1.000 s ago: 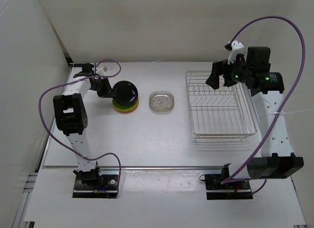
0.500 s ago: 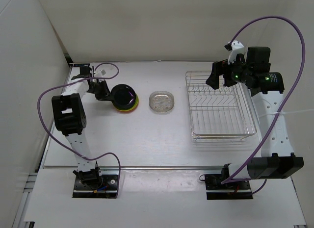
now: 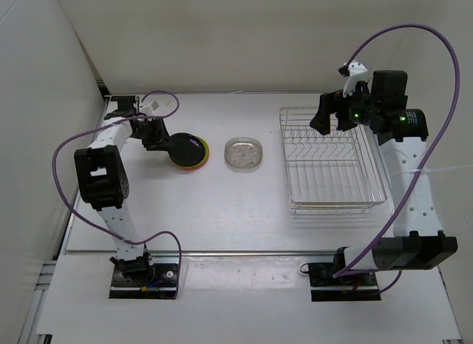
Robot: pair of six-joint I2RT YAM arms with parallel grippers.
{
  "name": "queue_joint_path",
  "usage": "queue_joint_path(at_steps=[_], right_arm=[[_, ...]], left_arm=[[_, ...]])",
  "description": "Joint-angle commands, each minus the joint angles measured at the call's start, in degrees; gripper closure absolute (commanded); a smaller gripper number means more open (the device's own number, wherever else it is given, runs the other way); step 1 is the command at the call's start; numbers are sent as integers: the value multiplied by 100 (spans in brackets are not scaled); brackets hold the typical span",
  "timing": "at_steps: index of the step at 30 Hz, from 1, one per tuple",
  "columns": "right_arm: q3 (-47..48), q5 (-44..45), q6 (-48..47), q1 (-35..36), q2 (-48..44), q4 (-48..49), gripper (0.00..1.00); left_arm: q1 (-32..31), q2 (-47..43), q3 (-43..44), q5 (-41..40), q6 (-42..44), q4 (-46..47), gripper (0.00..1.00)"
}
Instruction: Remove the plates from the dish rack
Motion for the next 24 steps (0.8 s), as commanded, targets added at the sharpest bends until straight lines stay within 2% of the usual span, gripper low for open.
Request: queue_joint_path(at_steps=[1, 4, 8, 12, 15, 21, 24], right_arm=[[133, -154, -26, -17, -65, 104, 0], [133, -154, -26, -17, -65, 104, 0], [133, -154, -26, -17, -65, 104, 0], [81, -154, -26, -17, -170, 104, 0], [81, -154, -26, -17, -171, 104, 0], [81, -154, -26, -17, -171, 104, 0], [81, -154, -26, -17, -171, 104, 0]], left_arm=[[-85, -639, -9, 197, 122, 34, 43], [-147, -701, -9, 197, 122, -19, 41], [-200, -701, -89, 92, 122, -19, 31], [-200, -701, -141, -14, 122, -19, 28], [-200, -596, -141, -190, 122, -72, 20], [-252, -543, 323, -681, 122, -510, 8], [-252, -604, 438, -682, 184, -625, 7]])
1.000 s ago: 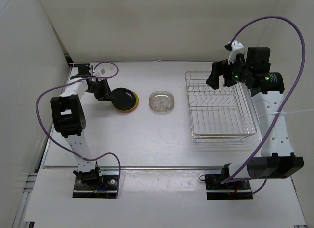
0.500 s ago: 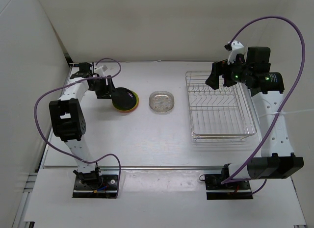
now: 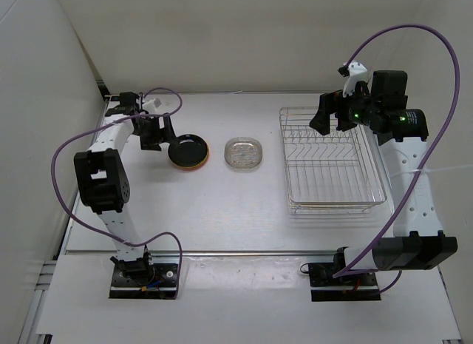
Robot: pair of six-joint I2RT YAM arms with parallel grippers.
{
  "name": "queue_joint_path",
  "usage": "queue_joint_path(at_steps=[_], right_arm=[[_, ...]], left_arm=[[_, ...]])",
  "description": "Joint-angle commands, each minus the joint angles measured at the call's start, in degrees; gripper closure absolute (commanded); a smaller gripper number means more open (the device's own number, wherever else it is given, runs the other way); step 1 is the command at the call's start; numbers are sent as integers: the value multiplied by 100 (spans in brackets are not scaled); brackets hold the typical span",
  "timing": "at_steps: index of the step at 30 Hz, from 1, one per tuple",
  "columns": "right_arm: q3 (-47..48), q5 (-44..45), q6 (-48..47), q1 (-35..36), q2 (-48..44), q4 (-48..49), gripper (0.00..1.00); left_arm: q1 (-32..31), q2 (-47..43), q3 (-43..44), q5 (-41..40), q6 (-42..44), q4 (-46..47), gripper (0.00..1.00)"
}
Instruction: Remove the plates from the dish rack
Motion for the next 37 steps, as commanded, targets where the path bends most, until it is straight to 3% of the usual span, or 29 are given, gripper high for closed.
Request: queue_joint_path(at_steps=[1, 5, 13, 21, 24, 37], right_arm=[[81, -91, -26, -17, -221, 106, 0], [-129, 802, 202, -17, -274, 299, 0], [2, 1578, 378, -1430, 94, 510, 0], [-271, 2001, 54, -2591, 411, 756, 0], [-534, 1887, -17, -2802, 411, 827, 0], [-772, 1887, -70, -2856, 306, 941, 0]], left_arm=[[-40, -346, 312, -247, 96, -179, 5], [-40, -882, 312, -659, 202, -232, 1], [416, -1735, 523, -1652, 403, -601, 1], [1320, -2237, 198, -1707, 728, -724, 1], [1611, -2289, -21, -1707, 791, -611, 1], [1665, -2342, -321, -1567, 738, -452, 1]])
